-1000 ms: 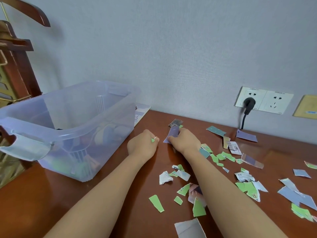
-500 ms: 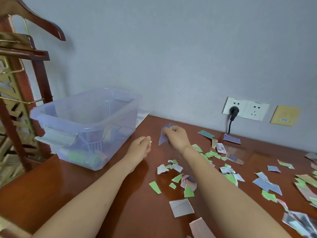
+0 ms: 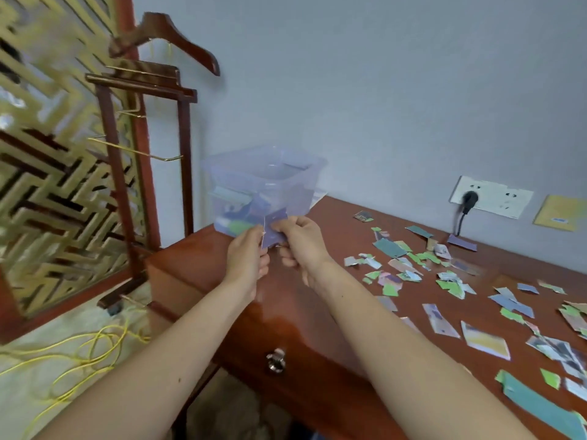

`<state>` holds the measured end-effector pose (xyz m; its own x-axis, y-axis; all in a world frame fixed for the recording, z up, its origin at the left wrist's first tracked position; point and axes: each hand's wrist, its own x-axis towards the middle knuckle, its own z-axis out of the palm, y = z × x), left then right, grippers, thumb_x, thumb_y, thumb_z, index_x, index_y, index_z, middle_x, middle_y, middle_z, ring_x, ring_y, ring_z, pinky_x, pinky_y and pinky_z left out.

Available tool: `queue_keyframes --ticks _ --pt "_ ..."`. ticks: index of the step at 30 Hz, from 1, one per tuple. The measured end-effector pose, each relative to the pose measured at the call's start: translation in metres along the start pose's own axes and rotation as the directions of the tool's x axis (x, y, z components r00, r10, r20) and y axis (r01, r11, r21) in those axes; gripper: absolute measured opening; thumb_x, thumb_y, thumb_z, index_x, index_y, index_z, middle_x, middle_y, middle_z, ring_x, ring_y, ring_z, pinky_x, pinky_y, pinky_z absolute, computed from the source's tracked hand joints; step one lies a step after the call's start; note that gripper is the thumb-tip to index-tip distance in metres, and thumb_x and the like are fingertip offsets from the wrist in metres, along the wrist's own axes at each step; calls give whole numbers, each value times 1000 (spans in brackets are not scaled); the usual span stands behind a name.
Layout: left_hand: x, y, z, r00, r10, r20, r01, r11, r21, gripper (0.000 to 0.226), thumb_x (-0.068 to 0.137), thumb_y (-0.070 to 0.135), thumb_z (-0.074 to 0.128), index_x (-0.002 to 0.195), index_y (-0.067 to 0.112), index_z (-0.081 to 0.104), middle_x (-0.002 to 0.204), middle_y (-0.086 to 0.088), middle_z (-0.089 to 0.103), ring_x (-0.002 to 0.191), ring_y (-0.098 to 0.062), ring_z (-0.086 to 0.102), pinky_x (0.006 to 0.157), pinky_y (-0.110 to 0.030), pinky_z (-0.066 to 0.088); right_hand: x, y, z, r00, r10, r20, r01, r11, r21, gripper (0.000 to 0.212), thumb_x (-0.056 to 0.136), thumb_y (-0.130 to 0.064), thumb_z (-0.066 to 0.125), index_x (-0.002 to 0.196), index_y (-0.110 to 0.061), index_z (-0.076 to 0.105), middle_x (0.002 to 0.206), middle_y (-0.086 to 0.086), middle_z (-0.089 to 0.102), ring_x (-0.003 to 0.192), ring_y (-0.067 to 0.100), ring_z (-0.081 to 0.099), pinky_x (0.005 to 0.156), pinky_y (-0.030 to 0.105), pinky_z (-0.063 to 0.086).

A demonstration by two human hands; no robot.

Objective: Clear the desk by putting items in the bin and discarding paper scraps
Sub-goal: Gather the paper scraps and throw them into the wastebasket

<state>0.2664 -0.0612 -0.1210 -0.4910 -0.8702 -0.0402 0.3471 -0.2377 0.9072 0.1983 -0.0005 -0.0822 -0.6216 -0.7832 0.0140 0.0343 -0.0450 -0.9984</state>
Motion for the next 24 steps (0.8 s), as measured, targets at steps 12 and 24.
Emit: queue_keyframes --ticks 12,24 --pt "-43 22 -182 948 45 -314 -20 996 82 21 97 25 45 79 17 51 42 10 44 31 -3 31 34 -15 22 -42 75 164 945 176 276 -178 984 -16 7 93 -8 50 87 -12 52 50 1 44 39 13 38 45 21 29" --pt "-25 -54 -337 871 -132 -473 235 958 166 26 97 22 51 73 11 51 45 2 41 33 -6 34 36 -13 23 -33 205 263 802 474 364 -408 879 -247 11 94 -6 49 84 -10 53 60 9 49 38 15 44 42 23 32"
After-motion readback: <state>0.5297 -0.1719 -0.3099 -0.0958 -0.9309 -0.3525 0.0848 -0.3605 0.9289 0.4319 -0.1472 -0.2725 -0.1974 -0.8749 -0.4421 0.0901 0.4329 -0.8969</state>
